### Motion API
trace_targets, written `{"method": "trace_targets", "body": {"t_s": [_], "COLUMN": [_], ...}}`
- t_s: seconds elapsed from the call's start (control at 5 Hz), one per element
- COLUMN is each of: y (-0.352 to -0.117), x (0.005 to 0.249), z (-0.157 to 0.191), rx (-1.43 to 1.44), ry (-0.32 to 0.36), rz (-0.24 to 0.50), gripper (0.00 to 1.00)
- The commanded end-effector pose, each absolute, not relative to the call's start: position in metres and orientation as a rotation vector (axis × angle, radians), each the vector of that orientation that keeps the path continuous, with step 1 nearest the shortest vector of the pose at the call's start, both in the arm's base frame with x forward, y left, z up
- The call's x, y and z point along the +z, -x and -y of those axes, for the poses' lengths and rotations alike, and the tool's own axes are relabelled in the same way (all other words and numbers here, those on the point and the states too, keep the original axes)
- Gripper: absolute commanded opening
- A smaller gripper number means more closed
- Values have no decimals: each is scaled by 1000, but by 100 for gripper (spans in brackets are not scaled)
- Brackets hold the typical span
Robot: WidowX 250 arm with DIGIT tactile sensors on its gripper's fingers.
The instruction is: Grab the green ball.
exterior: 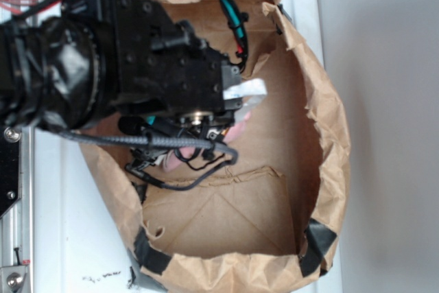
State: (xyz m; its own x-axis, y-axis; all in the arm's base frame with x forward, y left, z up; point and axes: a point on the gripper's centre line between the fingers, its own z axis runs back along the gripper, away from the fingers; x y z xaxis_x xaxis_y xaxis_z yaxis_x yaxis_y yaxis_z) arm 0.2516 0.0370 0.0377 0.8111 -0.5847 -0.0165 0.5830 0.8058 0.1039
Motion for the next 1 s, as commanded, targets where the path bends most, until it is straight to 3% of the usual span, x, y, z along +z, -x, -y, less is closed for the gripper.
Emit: {"method": "trace_targets", "body": {"t_s": [0.0, 0.4, 0.6, 0.8], "y": [-239, -240, -241, -241], "x": [33, 28, 30, 38], "z": [-33, -30, -31, -34], "rx": [-697, -695, -670, -649], "ry": [-139, -135, -127, -126], "rz": [13, -7, 1, -4], "gripper": [100, 100, 0, 0]}}
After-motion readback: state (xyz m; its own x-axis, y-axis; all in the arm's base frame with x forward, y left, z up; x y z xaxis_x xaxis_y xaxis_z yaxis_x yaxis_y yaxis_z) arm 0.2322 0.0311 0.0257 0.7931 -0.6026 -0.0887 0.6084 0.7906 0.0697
